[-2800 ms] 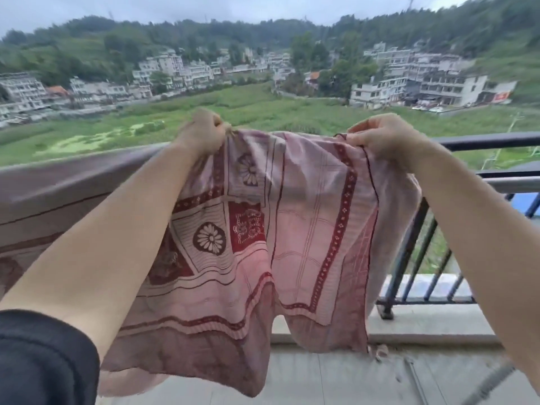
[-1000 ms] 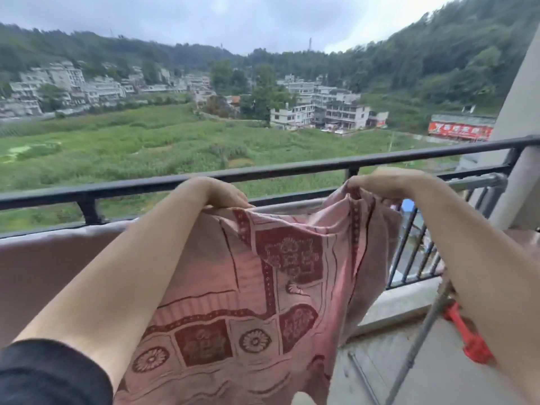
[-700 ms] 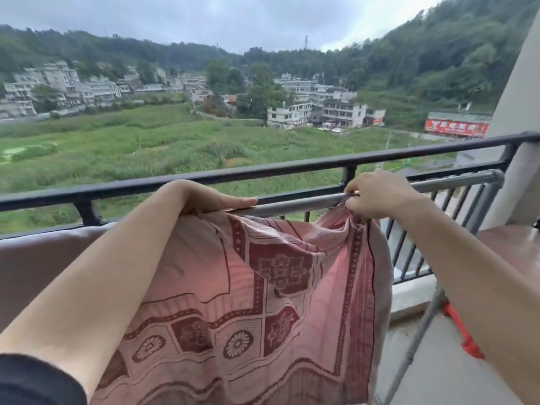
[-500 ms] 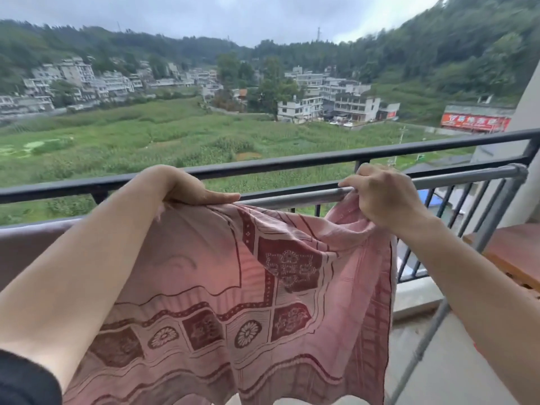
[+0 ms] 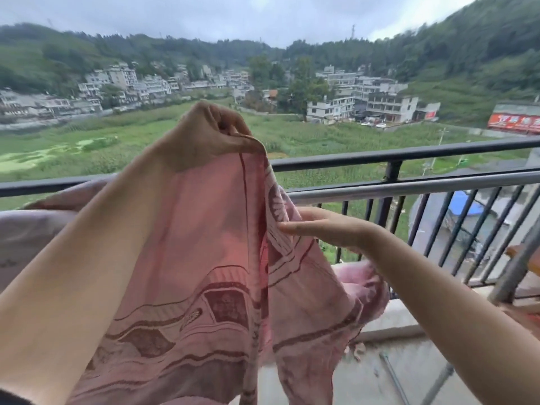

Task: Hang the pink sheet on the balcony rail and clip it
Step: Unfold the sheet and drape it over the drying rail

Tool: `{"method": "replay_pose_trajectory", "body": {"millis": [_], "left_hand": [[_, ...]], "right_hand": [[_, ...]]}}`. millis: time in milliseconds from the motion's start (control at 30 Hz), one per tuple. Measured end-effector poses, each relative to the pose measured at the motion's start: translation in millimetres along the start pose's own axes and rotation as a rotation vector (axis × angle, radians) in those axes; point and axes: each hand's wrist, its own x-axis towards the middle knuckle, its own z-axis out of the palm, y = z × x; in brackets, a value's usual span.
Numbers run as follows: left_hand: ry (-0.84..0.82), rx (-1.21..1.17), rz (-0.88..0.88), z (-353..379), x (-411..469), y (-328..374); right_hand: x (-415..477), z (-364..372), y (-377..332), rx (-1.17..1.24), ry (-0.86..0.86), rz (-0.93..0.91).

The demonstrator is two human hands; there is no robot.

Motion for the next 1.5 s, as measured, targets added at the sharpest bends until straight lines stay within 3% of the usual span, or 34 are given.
{"method": "replay_pose_trajectory", "body": {"millis": [67,100,167,200,267,333,400,600,767,867,967,1100,1167,1233,1300,1367,1433,1500], "left_hand": [[-0.03,-0.053,-0.025,-8.2,-6.5,14.6],[-0.095,-0.095,-0.082,-15.6,-10.8,18.1],[-0.337,-0.152,-0.263,-28.1,-20.3,19.4],[-0.416,-0.093,-0.331,-28.3,-23.4,16.5],[-0.402,0.154,-0.396,-18.8,-23.3,-1.6],[-0.427,0.445,-0.443,-2.9,-25.8,-21.2],[-0.573,0.589,-0.506,9.6,-34.6,-43.5],[-0.424,0.618,-0.452,13.7,-47.6,-56.6],[-0.259,0.92,-0.268,11.8,-65.7,-51.4],[-0.376,0.98,-0.293,14.9,-81.6,-42.3],[-0.535,1.151,-0.313,22.9,-97.6,-43.2],[-0.699,1.297,-0.393,35.2,-120.7,-45.0],[-0.741,1.356,-0.396,40.0,-134.8,-50.1],[-0.689,1.389,-0.356,38.6,-147.2,-58.3],[-0.583,1.327,-0.334,31.9,-158.3,-65.4],[-0.431,1.192,-0.238,23.8,-169.3,-70.6],[-0.264,1.056,-0.114,19.1,-180.3,-73.7],[-0.152,0.983,-0.034,18.0,-186.2,-68.8]], "right_hand": [[2.2,-1.4,1.8,0.337,-0.04,0.011],[2.2,-4.1,3.2,0.387,-0.069,-0.003],[0.1,-14.6,4.9,0.267,-0.061,-0.048],[-2.2,-20.7,2.5,0.183,-0.017,-0.061],[-8.0,-31.3,-3.5,0.009,0.056,-0.067],[-16.2,-33.3,-7.5,-0.022,0.088,-0.079],[-25.7,-26.7,-12.3,-0.003,0.086,-0.084],[-33.7,19.8,13.6,-0.4,-0.177,0.156],[-14.9,57.0,39.5,-0.84,-0.016,0.141],[1.7,70.3,53.2,-1.038,0.023,0.117],[9.6,81.6,60.0,-1.031,-0.047,0.068],[23.1,103.0,76.0,-1.037,-0.067,-0.134],[34.8,117.7,85.9,-0.968,-0.073,-0.232],[48.5,129.8,91.4,-0.83,-0.195,-0.257],[58.8,139.1,92.4,-0.486,-0.428,-0.125],[66.3,149.6,89.6,-0.018,-0.495,0.067],[84.0,159.8,91.9,0.298,-0.259,0.124],[104.3,167.5,93.3,0.373,0.046,0.121]]}}
